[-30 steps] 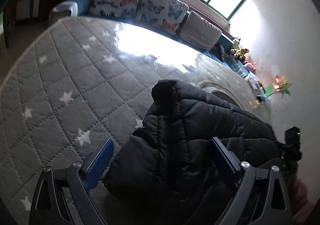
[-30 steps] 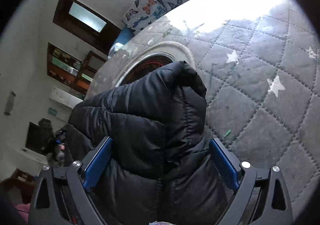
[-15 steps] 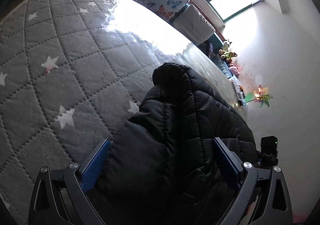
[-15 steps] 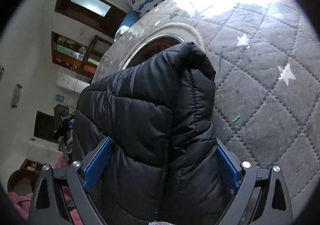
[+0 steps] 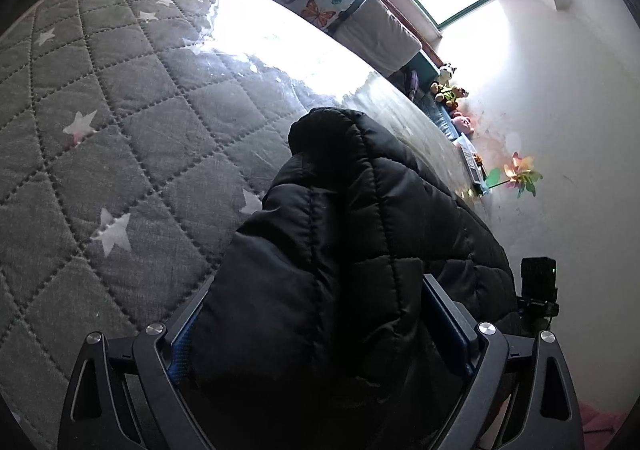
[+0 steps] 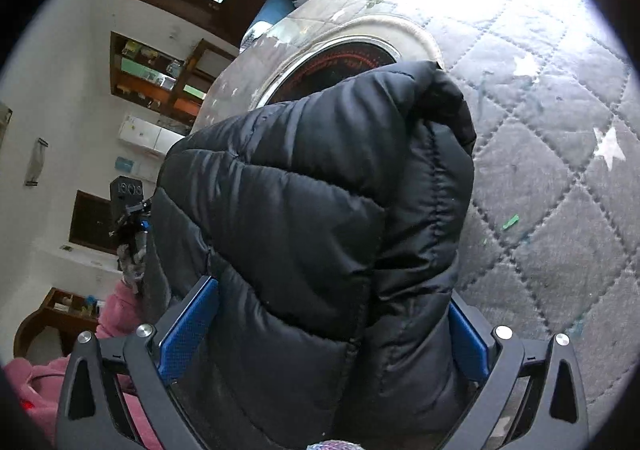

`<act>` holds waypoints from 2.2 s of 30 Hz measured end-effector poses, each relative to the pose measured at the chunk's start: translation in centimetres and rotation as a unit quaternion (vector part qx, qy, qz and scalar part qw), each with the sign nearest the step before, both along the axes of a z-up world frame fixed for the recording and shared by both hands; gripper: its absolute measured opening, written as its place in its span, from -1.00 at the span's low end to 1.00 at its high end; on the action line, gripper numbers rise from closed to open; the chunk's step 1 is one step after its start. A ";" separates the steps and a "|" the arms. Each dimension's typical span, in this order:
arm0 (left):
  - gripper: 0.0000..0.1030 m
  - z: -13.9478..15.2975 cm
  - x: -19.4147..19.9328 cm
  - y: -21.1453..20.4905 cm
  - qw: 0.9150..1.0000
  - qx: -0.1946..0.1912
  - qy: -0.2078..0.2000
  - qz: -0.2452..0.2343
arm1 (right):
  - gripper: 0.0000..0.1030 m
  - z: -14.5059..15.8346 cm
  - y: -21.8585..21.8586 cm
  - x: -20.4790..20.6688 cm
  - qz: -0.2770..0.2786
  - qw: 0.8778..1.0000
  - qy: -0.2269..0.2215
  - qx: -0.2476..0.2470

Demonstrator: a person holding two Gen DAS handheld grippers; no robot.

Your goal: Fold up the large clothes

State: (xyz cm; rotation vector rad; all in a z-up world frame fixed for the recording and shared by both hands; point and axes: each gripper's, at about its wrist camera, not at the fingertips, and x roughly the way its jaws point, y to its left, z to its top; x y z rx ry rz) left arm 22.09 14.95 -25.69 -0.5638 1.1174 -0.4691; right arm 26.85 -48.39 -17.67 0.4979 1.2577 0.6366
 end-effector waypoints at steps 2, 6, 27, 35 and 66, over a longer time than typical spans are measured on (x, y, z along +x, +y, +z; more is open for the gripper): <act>0.89 0.1 0.0 -0.2 1.000 0.001 0.000 0.003 | 1.00 0.0 0.0 -0.2 -0.009 1.000 -0.003 0.001; 0.58 0.9 -0.1 -1.1 1.000 0.006 -0.013 -0.007 | 0.90 0.4 -0.7 -0.6 -0.018 1.000 0.006 0.013; -0.02 7.9 0.5 -8.0 0.994 0.093 -0.056 0.032 | -0.03 3.6 -2.3 -2.4 -0.055 0.997 -0.060 0.015; -0.05 12.7 4.0 -16.5 0.993 0.068 -0.094 -0.008 | -0.08 8.7 -7.4 -2.6 -0.086 0.987 -0.135 -0.020; 0.48 5.1 24.3 -43.2 0.982 0.156 -0.067 -0.081 | 0.60 6.5 -22.5 5.4 -0.223 0.925 -0.122 -0.282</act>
